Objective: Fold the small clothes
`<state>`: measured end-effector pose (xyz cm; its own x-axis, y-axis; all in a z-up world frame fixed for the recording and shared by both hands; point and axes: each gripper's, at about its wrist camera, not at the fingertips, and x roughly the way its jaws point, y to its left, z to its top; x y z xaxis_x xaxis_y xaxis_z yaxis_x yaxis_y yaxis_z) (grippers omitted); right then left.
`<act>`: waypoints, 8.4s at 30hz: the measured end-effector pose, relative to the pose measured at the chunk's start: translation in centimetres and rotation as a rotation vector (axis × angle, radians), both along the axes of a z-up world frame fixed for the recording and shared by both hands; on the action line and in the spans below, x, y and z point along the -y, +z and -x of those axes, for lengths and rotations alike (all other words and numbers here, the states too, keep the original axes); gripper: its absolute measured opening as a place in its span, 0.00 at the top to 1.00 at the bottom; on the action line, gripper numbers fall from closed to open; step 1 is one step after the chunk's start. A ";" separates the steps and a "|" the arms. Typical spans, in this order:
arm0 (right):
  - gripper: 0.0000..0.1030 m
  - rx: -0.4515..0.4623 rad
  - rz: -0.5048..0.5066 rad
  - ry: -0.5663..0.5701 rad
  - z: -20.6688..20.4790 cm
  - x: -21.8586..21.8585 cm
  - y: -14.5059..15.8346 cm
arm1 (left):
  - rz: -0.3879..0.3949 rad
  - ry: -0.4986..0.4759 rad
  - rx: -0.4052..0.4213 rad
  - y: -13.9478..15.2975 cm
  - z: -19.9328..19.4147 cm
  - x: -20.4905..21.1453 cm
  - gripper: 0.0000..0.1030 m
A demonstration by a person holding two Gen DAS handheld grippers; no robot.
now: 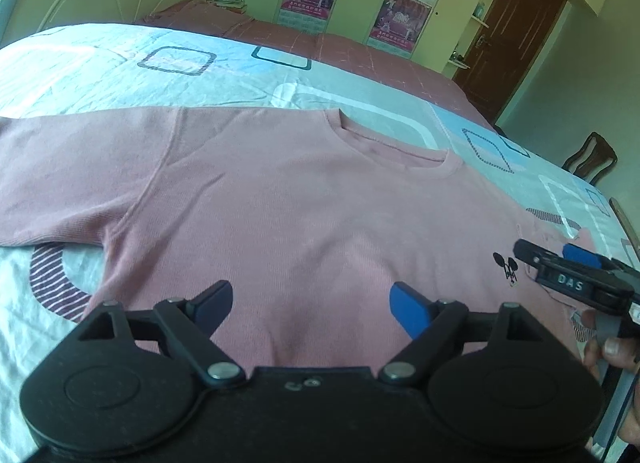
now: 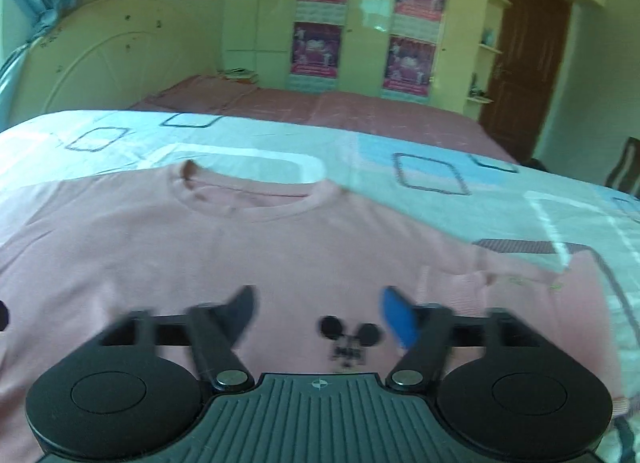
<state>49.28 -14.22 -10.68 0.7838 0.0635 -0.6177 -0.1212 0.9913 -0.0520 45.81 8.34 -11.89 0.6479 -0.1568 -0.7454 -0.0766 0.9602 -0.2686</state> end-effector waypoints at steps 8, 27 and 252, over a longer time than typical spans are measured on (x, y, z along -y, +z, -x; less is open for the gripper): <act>0.52 -0.125 0.056 0.017 -0.6 5.0 -2.4 | 0.005 -0.074 -0.007 -0.3 -2.5 3.9 0.17; 0.95 -0.017 -0.214 0.205 -0.7 -1.1 0.9 | -0.014 -0.004 -0.023 0.2 -2.2 0.1 0.20; 0.41 -0.203 -0.501 -0.105 3.3 6.0 1.6 | -0.188 -0.242 0.114 -2.9 -4.9 10.5 0.41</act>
